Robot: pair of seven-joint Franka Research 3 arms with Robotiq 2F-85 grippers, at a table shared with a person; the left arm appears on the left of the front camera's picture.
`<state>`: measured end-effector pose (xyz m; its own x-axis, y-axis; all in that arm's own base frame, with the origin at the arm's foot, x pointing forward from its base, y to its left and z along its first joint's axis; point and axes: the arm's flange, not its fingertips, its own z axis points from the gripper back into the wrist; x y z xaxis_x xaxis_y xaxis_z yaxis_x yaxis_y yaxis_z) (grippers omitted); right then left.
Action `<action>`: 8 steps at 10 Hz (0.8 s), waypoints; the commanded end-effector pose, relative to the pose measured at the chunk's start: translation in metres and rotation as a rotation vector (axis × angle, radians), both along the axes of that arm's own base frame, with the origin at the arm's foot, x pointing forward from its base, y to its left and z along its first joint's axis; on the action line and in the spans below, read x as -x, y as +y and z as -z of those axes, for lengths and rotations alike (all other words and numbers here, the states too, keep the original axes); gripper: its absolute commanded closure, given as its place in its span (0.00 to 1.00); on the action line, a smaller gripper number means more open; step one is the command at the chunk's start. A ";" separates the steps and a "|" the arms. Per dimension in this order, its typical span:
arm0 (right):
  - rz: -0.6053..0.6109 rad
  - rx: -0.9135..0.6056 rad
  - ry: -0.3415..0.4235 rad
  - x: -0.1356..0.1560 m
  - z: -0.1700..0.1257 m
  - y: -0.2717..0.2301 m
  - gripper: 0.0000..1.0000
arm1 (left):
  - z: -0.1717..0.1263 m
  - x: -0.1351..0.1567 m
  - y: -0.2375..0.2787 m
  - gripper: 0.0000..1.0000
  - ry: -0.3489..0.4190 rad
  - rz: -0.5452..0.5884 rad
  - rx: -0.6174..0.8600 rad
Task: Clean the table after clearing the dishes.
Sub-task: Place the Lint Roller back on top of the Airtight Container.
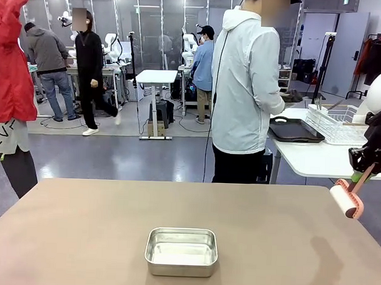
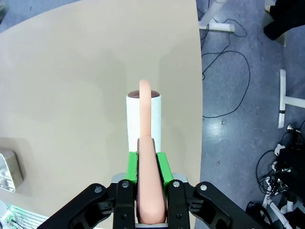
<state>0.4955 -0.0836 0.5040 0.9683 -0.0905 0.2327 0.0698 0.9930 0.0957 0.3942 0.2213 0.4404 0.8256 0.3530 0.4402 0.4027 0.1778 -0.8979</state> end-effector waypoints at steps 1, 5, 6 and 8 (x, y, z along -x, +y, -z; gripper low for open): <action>-0.001 0.003 -0.013 0.001 -0.002 0.002 0.79 | -0.002 0.004 0.000 0.00 0.000 0.000 -0.001; -0.308 0.252 -0.170 -0.008 -0.067 0.089 0.79 | -0.002 0.004 0.000 0.00 0.000 0.000 -0.001; -0.407 0.316 -0.186 -0.011 -0.083 0.127 0.79 | -0.002 0.004 0.000 0.00 0.000 0.000 -0.001; -0.639 0.411 -0.212 -0.020 -0.104 0.217 0.79 | -0.002 0.004 0.000 0.00 0.000 0.000 -0.001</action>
